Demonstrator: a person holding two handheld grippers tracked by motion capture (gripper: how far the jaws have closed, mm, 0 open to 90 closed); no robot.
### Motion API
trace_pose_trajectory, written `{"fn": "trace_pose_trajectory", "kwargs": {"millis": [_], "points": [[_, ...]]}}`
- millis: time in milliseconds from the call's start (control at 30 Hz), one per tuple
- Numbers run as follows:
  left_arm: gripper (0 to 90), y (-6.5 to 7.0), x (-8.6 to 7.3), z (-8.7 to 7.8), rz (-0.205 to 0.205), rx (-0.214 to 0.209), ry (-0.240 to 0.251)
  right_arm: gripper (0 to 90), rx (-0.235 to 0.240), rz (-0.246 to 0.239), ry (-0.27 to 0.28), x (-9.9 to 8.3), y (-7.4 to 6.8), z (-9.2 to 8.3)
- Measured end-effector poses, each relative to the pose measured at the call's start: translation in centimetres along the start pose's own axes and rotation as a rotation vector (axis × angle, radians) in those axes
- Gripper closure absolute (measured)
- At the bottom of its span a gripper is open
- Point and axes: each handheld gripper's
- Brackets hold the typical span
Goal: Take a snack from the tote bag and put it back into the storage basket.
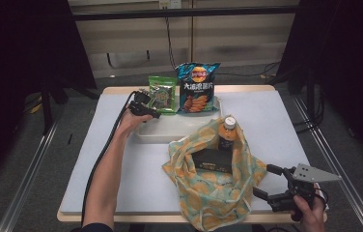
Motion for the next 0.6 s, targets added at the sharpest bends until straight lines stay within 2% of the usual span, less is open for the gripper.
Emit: {"fn": "trace_pose_trajectory", "kwargs": {"millis": [100, 167, 233, 367, 400, 533, 600], "points": [[59.5, 0.3, -0.3, -1.0, 0.007, -0.012, 0.036, 1.2, -0.003, 0.000, 0.002, 0.0, 0.0, 0.1], [58.5, 1.0, -0.4, -1.6, 0.015, -0.002, 0.062, 1.3, -0.007, 0.003, 0.003, 0.1, 0.0, 0.1], [58.5, 1.5, -0.6, -2.5, 0.018, -0.019, 0.093, 1.4, -0.011, 0.003, 0.007, 0.2, 0.0, 0.1], [63.0, 2.3, -1.1, -3.7, 0.041, -0.039, 0.126, 1.6, -0.018, 0.005, 0.010, 0.3, -0.1, 0.3], [64.3, 2.8, -1.4, -4.3, 0.057, -0.048, 0.139, 1.9, -0.020, 0.003, 0.007, 0.3, -0.1, 0.4], [63.0, 3.5, -2.0, -5.5, 0.055, -0.049, 0.167, 1.9, -0.012, 0.006, 0.019, 0.4, 0.0, 0.3], [61.0, 3.8, -2.2, -6.0, 0.053, -0.065, 0.187, 2.1, -0.015, 0.005, 0.020, 0.4, -0.1, 0.2]]}}
Point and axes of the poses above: each handheld gripper's, and its own axes: z roughly forward along the jaws, x roughly out of its top, y roughly to its right, and after that the axes turned 2 degrees about y, right-handed
